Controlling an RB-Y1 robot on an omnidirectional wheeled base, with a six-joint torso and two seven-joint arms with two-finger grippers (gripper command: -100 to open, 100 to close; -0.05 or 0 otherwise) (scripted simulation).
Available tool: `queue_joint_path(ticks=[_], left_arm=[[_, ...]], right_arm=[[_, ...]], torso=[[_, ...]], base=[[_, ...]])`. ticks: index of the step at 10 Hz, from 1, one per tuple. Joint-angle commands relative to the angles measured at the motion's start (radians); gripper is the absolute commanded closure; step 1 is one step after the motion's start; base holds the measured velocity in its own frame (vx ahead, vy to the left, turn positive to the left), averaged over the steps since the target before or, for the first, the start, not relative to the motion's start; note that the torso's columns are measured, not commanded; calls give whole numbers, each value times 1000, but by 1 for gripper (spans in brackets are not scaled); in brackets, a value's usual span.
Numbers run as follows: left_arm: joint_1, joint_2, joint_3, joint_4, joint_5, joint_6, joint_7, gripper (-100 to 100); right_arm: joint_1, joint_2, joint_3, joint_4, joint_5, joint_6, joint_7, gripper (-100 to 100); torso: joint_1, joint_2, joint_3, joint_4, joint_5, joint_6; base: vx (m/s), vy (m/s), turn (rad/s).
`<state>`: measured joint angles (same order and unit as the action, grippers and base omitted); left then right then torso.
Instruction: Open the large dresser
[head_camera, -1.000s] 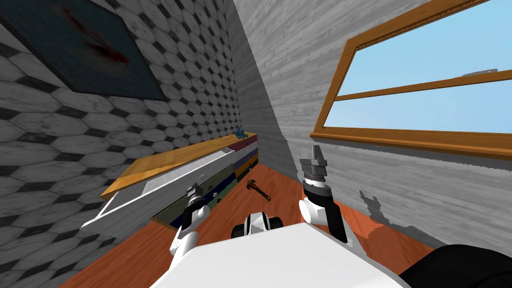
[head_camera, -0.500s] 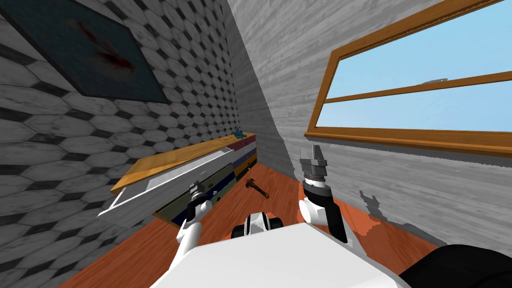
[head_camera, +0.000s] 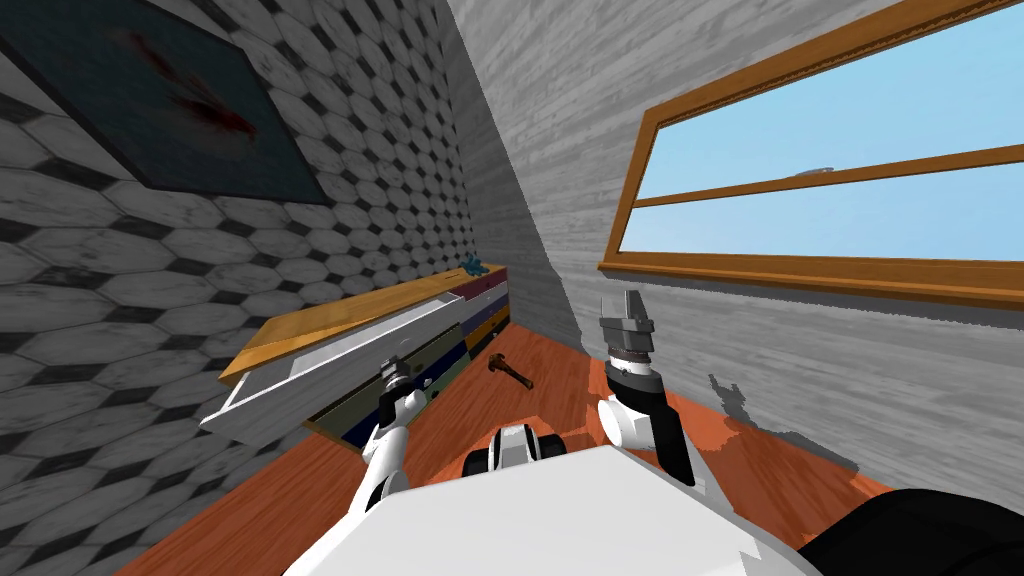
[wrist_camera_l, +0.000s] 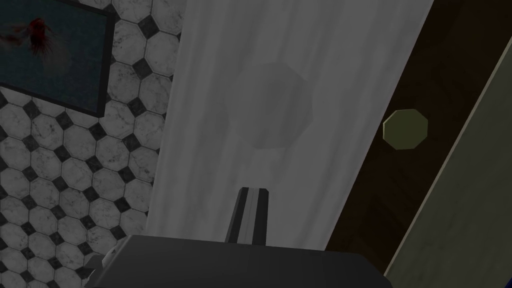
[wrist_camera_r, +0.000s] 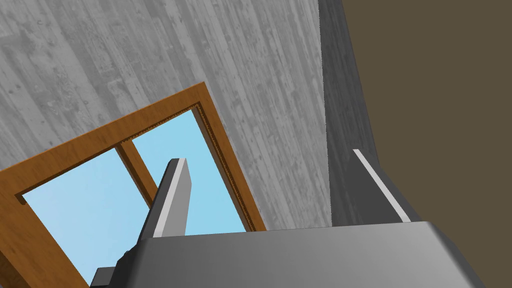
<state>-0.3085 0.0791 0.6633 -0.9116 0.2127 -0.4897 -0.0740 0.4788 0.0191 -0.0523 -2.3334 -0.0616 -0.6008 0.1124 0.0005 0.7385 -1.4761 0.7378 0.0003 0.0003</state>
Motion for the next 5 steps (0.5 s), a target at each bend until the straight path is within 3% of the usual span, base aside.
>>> queue_joint_path(ticks=[1, 2, 3, 5], left_arm=[[-69, 3, 27, 94, -7, -11, -12, 100], [-69, 3, 27, 94, -7, -11, -12, 100], [-113, 17, 76, 137, -21, -37, -31, 100], [-160, 17, 80, 198, -21, -37, -31, 100]], right_arm=[[0, 0, 0, 0, 0, 0, 0, 0], [0, 0, 0, 0, 0, 0, 0, 0], [0, 0, 0, 0, 0, 0, 0, 0], [0, 0, 0, 0, 0, 0, 0, 0]], torso=[[-2, 3, 2, 1, 0, 0], [-1, -1, 0, 0, -1, 0], [0, -4, -2, -1, 0, -1], [-1, 3, 2, 1, 0, 0]], base=[[-79, -20, -16], [-17, -13, 4], [-117, -27, -126], [-108, -19, -44]])
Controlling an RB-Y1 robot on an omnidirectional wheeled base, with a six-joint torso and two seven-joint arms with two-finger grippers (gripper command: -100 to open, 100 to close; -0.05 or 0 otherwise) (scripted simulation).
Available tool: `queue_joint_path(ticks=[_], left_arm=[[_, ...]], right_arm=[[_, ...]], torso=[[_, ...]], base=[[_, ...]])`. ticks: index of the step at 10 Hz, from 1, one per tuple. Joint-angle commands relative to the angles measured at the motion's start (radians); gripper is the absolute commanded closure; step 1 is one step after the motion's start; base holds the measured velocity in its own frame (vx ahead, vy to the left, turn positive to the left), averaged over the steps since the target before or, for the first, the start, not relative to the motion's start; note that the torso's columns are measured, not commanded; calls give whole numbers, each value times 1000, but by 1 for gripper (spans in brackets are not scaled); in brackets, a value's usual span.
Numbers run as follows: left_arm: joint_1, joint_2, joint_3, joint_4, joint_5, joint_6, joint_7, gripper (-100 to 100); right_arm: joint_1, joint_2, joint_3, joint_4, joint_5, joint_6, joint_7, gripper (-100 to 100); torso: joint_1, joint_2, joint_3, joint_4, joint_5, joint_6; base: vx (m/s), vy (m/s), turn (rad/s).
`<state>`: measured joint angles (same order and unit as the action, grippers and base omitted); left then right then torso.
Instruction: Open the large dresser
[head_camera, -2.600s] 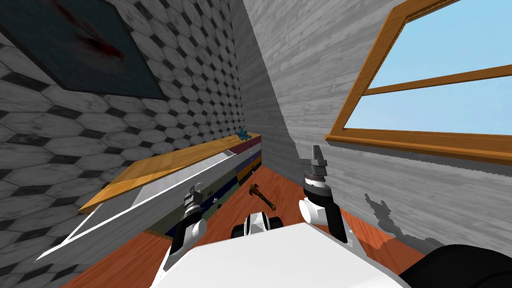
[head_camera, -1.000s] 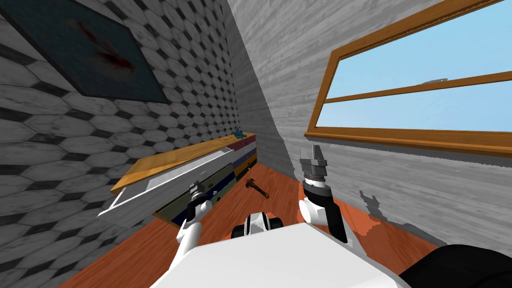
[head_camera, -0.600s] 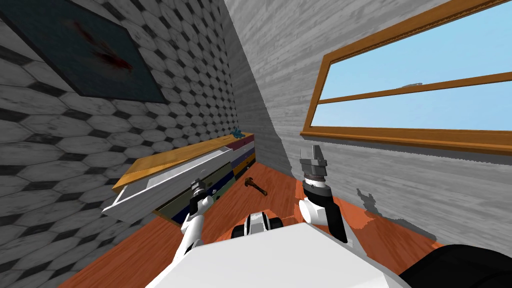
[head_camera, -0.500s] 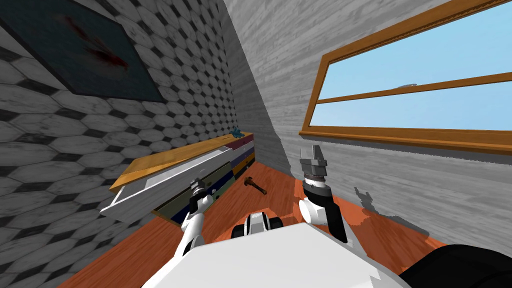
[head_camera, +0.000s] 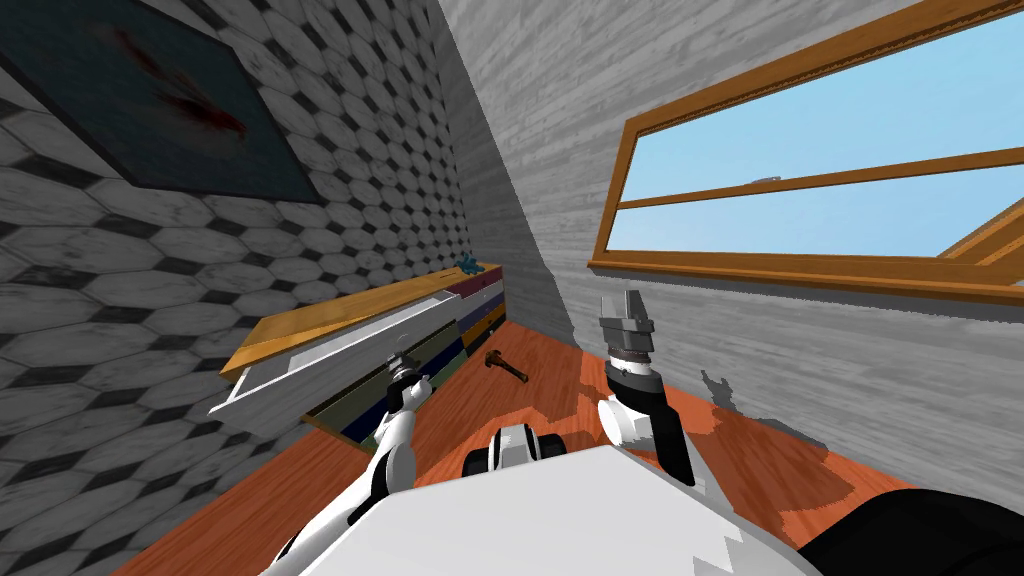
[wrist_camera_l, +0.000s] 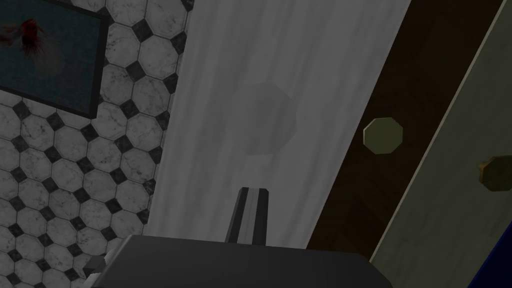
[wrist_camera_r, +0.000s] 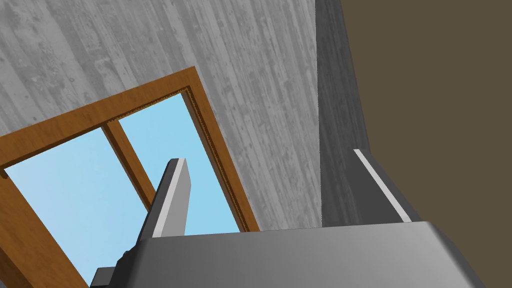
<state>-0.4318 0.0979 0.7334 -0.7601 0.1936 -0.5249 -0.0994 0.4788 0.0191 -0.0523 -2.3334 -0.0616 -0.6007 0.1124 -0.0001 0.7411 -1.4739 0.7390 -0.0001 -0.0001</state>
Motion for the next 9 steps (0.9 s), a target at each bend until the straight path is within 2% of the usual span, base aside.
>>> queue_joint_path(ticks=[1, 2, 3, 4, 5, 9], left_arm=[[-73, 12, 58, 75, -16, -29, -24, 100], [-109, 12, 62, 127, -16, -29, -24, 100], [-128, 12, 62, 151, -16, -29, -24, 100], [-113, 10, 60, 127, -16, -26, -25, 100], [-111, 13, 62, 128, -14, -26, -21, -100], [-110, 17, 65, 131, -12, -29, -18, -100]], right_arm=[[0, 0, 0, 0, 0, 0, 0, 0], [0, 0, 0, 0, 0, 0, 0, 0], [0, 0, 0, 0, 0, 0, 0, 0], [0, 0, 0, 0, 0, 0, 0, 0], [0, 0, 0, 0, 0, 0, 0, 0], [1, 0, 0, 0, 0, 0, 0, 0]], torso=[[0, -4, -2, -1, 0, 0], [-1, -1, -1, -1, 0, 0], [-1, -2, -1, -1, 0, 0], [1, -6, -4, -2, 0, 0], [2, -8, -5, -3, 1, 0], [1, -4, -3, -1, 0, 0]], base=[[-148, -45, -153], [-144, -40, -67], [-56, -16, 14], [-18, -6, 1], [78, 76, -4], [112, 99, -4]])
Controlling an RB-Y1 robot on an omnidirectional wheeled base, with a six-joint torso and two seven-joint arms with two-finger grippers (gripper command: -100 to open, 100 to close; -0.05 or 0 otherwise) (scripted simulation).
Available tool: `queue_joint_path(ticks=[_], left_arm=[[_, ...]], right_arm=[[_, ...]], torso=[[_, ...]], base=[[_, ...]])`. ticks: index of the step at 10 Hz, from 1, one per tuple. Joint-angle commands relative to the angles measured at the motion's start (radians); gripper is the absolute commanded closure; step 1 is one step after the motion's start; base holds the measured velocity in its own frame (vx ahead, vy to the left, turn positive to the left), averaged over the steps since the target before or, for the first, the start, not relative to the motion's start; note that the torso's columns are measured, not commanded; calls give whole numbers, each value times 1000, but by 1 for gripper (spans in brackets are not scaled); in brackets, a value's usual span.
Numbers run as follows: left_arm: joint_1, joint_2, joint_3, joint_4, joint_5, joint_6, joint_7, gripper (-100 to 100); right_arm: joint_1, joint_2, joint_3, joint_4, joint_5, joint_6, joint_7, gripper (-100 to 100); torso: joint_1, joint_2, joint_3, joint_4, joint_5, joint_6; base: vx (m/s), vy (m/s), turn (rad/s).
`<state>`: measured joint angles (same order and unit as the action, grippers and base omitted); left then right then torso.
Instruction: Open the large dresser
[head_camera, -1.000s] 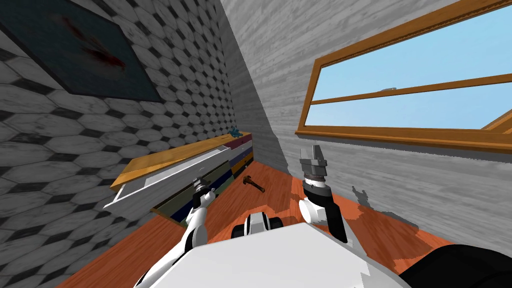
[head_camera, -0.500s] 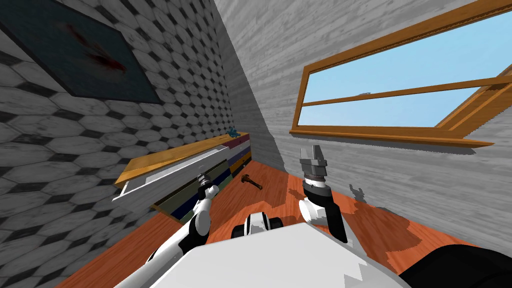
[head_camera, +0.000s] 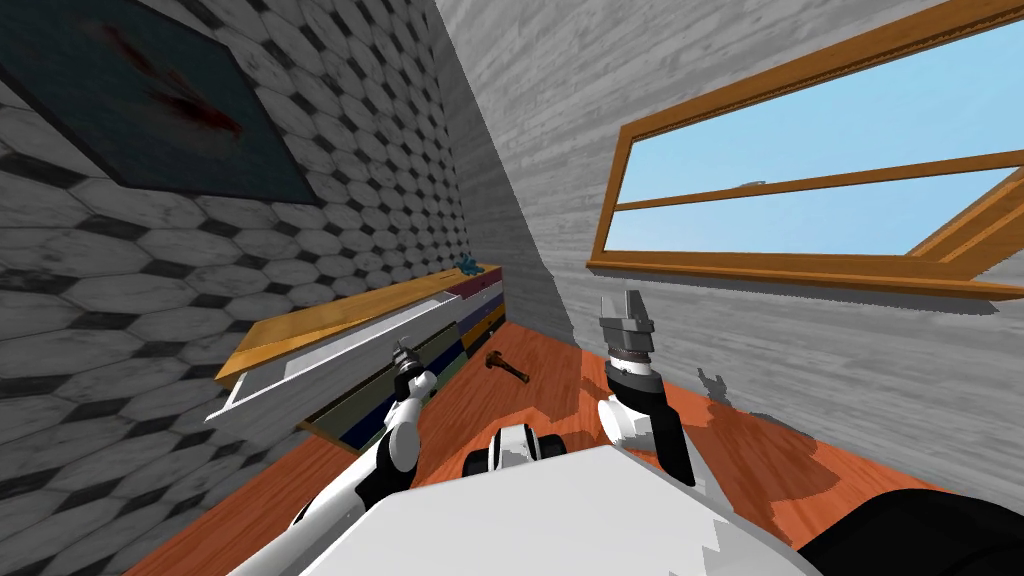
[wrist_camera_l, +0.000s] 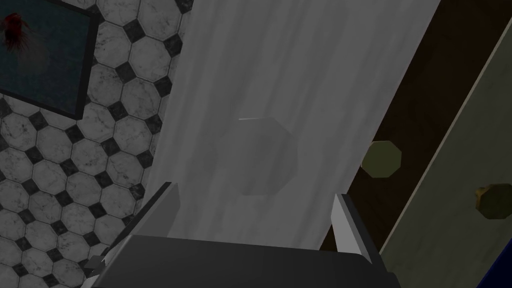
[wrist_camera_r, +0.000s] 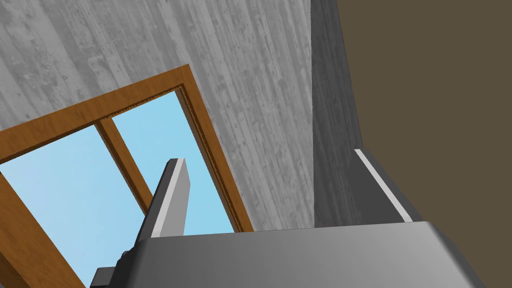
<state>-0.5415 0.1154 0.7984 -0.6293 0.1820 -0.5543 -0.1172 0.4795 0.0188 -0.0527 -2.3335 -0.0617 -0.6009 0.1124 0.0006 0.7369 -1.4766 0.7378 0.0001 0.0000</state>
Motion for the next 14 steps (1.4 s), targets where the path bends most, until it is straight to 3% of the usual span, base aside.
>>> queue_joint_path(ticks=[1, 2, 3, 4, 5, 6, 7, 9, 10, 11, 12, 14], left_arm=[[0, -15, 45, -32, 45, -32, -49, -100], [0, -15, 45, -32, 45, -32, -58, -100], [0, -31, 90, -63, 89, -62, -98, -100], [0, -31, 90, -63, 90, -63, -118, -100], [0, -46, 133, -95, 133, -94, -148, -100], [0, -46, 135, -95, 135, -94, -177, -100], [0, -62, 179, -127, 178, -126, -207, -100], [0, -62, 180, -127, 180, -126, -236, -100], [0, -78, 224, -159, 225, -157, -272, -100], [0, -78, 224, -159, 225, -157, -295, -100], [0, -93, 267, -191, 268, -188, -326, -100], [0, -93, 269, -191, 270, -188, -354, -100]], right_arm=[[0, 0, 0, 0, 0, 0, 0, 0], [-1, 0, 0, 0, 0, 0, 0, 0], [-1, 0, 0, 0, 0, 0, 0, 0], [-1, 0, 0, 0, 0, 0, 0, 0], [-1, 0, 0, 0, 0, 0, 0, 0], [-1, 0, 0, 0, 0, 0, 0, 0], [-1, 0, 0, 0, 0, 0, 0, 0], [-1, 0, 0, 0, 0, 0, 0, 0], [0, 0, 0, 0, 0, 0, 0, 0], [0, 0, 0, 0, 0, 0, 0, 0], [0, 0, 0, 0, 0, 0, 0, 0], [-1, 0, 0, 0, 0, 0, 0, 0]], torso=[[-4, 5, 3, 1, -1, 0], [1, 8, 5, 2, 0, 1], [1, 8, 5, 2, 1, 0], [2, 7, 4, 2, 0, 0], [0, 3, 2, 1, 0, 0], [0, 1, 0, 0, 0, 0], [0, -2, -1, -1, 0, 0], [-1, 0, 0, 0, 0, 0], [-5, -2, -1, -1, -1, -1], [-2, 1, 0, 0, -1, 1], [0, 2, 1, 0, 0, 0], [1, 3, 2, 1, 1, -1]], base=[[5, 145, -350], [-48, 166, -440], [-96, 172, -421], [-100, 165, -440], [-111, 176, -418], [-81, 169, -465], [-104, 189, -434], [-74, 119, -292], [-81, 111, -351], [-87, 117, -416], [-136, 172, -373], [-94, 91, -302]])
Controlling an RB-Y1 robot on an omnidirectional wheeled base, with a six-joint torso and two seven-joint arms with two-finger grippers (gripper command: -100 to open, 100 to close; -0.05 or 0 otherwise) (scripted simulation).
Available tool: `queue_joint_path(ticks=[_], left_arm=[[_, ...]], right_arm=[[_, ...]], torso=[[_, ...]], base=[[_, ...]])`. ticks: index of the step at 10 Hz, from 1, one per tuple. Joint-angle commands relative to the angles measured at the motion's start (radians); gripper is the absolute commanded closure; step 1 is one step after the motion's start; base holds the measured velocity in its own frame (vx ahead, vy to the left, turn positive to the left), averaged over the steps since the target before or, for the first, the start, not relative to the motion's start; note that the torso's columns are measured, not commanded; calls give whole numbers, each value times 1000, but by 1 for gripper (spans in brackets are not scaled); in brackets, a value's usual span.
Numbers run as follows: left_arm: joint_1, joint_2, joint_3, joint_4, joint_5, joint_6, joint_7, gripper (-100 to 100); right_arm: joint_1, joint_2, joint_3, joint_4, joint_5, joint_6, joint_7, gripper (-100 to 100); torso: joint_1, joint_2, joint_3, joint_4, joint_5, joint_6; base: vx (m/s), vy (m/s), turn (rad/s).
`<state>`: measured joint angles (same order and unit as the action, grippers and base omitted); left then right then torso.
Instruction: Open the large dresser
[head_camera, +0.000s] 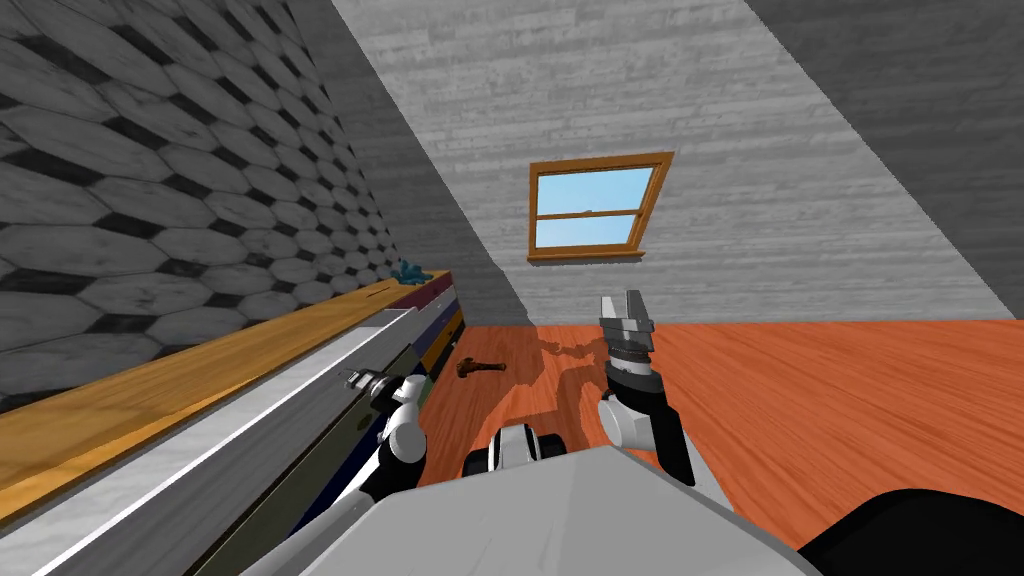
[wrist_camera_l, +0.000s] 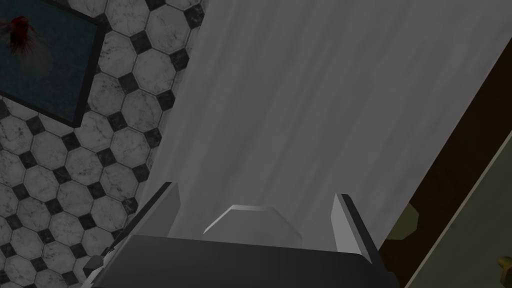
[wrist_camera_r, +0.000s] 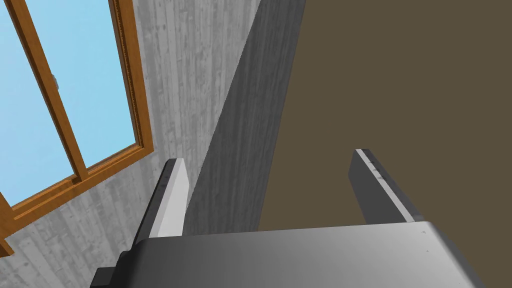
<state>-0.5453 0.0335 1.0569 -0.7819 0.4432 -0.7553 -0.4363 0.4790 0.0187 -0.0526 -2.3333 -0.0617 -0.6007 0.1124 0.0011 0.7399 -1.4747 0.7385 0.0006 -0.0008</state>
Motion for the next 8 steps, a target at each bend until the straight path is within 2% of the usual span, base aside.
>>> queue_joint_path(ticks=[1, 2, 3, 4, 5, 6, 7, 8], left_arm=[[4, -27, 56, -70, 54, -18, -73, -100], [4, -27, 56, -70, 54, -18, -94, -100], [4, -43, 100, -102, 98, -49, -129, -100], [4, -43, 101, -102, 99, -49, -153, -100], [4, -58, 143, -134, 141, -81, -187, -100], [4, -58, 145, -134, 144, -81, -212, -100], [4, -74, 190, -166, 188, -112, -252, -100], [4, -74, 190, -166, 189, -112, -271, -100]], right_arm=[[0, 0, 0, 0, 0, 0, 0, 0], [0, 0, 0, 0, 0, 0, 0, 0], [0, 0, 0, 0, 0, 0, 0, 0], [0, 0, 0, 0, 0, 0, 0, 0], [0, 0, 0, 0, 0, 0, 0, 0], [0, 0, 0, 0, 0, 0, 0, 0], [0, 0, 0, 0, 0, 0, 0, 0], [0, 0, 0, 0, 0, 0, 0, 0]], torso=[[-4, -5, -3, -1, -2, -1], [-3, -3, -2, -1, -1, 1], [-1, -2, -1, 0, -1, 1], [1, 2, 1, 0, 0, 1], [1, 1, 0, 0, 0, -1], [4, 1, 0, 0, 1, 1], [-1, -4, -2, -1, 0, 1], [-3, -3, -2, -1, -1, 1]], base=[[-93, 73, -348], [-108, 91, -422], [-171, 111, -451], [-173, 109, -545], [-203, 172, -282], [-152, 131, -373], [-175, 103, -413], [-158, 77, -389]])
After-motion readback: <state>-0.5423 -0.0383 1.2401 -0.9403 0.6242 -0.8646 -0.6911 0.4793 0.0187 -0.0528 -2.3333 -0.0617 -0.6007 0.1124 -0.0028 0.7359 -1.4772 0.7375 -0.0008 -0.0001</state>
